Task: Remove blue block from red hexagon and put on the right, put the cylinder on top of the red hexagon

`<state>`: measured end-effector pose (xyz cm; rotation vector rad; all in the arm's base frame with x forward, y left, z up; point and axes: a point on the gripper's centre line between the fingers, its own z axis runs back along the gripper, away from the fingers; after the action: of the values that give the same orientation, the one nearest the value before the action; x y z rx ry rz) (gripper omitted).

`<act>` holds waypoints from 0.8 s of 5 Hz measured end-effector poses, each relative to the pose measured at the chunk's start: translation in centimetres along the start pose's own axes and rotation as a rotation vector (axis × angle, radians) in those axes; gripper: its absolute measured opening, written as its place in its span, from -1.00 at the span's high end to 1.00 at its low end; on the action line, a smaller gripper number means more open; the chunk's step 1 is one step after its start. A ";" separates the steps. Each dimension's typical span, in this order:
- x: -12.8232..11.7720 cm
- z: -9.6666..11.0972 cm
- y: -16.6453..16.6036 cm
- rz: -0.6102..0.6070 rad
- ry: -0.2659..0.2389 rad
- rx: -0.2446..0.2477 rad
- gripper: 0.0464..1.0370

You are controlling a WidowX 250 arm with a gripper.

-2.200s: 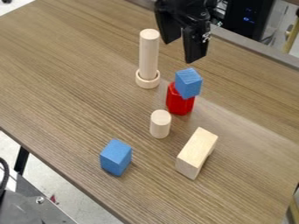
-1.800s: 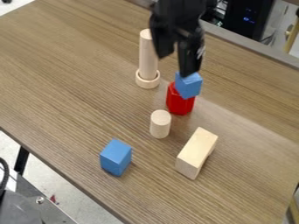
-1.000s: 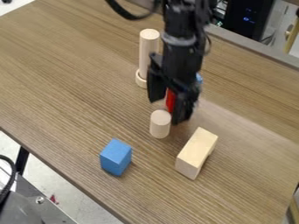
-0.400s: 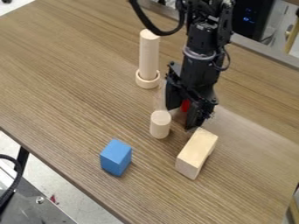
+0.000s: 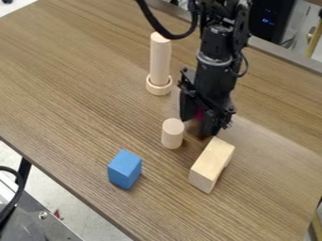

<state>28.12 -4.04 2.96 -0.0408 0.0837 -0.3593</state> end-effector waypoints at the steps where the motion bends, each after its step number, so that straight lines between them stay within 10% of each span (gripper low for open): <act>1: -0.4 0.2 0.0 0.020 0.002 -0.016 -0.95; 4: -1.3 0.3 0.7 -0.025 0.019 0.019 -0.92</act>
<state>27.17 -2.88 3.29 -0.0196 0.0989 -0.3852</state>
